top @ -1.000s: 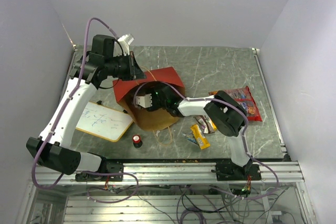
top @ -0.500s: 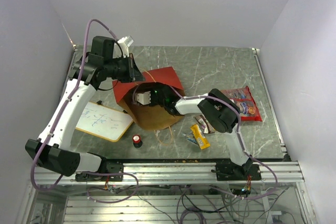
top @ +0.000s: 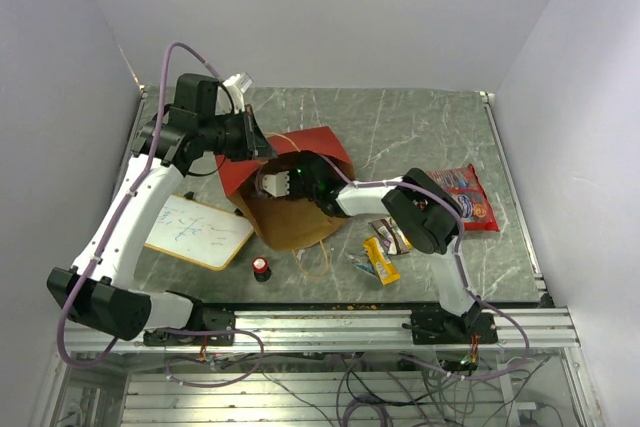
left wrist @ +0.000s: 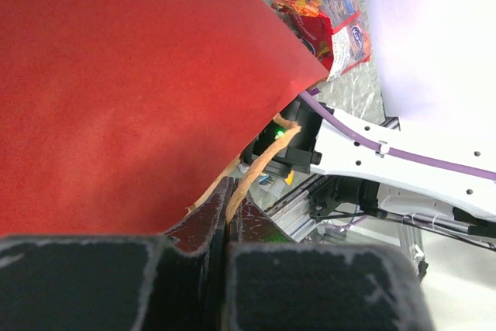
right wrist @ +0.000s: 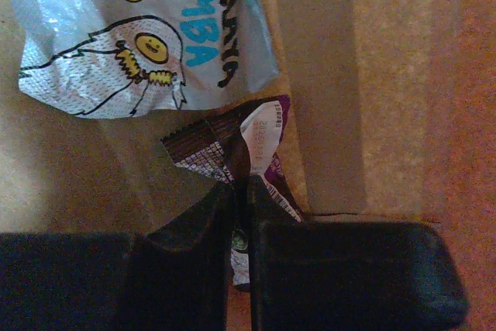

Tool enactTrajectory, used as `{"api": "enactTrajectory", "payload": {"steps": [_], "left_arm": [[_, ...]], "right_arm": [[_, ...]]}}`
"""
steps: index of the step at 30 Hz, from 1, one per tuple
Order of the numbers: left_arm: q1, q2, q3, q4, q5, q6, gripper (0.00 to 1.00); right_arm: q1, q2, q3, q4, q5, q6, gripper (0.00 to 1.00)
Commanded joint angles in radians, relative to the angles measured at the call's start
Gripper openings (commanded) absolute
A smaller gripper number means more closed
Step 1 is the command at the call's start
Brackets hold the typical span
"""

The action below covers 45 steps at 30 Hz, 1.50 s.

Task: Take the snacks out of the paper bag
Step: Take out the snack from the paper bag.

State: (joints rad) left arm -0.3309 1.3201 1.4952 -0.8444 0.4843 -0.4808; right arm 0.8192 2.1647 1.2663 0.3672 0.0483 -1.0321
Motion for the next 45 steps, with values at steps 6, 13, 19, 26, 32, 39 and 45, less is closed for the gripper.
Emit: {"api": "enactTrajectory", "payload": {"steps": [6, 13, 19, 26, 32, 39, 45], "left_arm": [[-0.003, 0.006, -0.015, 0.087, 0.028, -0.056, 0.07], [0.002, 0.018, 0.001, 0.098, 0.013, -0.075, 0.07], [0.005, -0.001, -0.045, 0.109, 0.028, -0.096, 0.07], [0.009, -0.012, -0.064, 0.125, 0.026, -0.122, 0.07], [0.012, -0.015, -0.050, 0.112, 0.011, -0.115, 0.07], [0.013, -0.017, -0.064, 0.106, -0.006, -0.103, 0.07], [0.013, 0.002, -0.038, 0.078, -0.043, -0.076, 0.07]], "right_arm": [[0.078, -0.137, 0.008, -0.170, 0.058, 0.105, 0.00], [0.170, -0.268, -0.102, -0.196, 0.122, 0.217, 0.00], [0.238, -0.354, -0.163, -0.215, 0.189, 0.268, 0.00], [0.305, -0.454, -0.209, -0.272, 0.190, 0.296, 0.00], [0.349, -0.564, -0.224, -0.372, 0.205, 0.337, 0.00], [0.395, -0.745, -0.213, -0.559, 0.247, 0.470, 0.00], [0.420, -0.921, -0.180, -0.771, 0.324, 0.696, 0.00]]}}
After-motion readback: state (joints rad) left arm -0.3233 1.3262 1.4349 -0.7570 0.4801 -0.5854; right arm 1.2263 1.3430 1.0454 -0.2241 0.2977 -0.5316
